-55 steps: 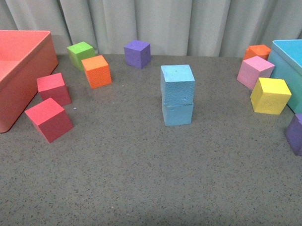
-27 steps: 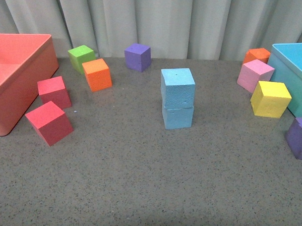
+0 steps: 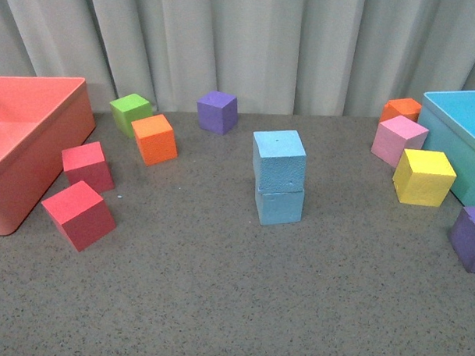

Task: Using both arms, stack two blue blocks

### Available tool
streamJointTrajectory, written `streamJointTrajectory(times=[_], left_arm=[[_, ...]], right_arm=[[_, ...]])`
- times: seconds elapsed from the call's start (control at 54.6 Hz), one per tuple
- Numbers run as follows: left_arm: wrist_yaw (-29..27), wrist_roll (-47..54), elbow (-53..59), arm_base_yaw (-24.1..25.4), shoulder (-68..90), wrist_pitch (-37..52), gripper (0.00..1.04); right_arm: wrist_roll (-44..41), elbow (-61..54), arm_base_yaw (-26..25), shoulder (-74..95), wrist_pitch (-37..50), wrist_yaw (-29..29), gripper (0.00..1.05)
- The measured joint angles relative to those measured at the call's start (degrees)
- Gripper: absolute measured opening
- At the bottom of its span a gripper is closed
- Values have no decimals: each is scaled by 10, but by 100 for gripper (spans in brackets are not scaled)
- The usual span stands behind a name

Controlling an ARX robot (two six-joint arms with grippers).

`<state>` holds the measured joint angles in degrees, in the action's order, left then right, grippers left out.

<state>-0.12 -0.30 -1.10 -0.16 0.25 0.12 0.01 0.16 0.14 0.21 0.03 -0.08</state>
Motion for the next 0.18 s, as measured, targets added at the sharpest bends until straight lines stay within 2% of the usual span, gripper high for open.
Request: streamJointTrajectory(times=[0.183], left_arm=[[0,0,0,0,0,0,98]], right_arm=[[0,0,0,0,0,0,95]])
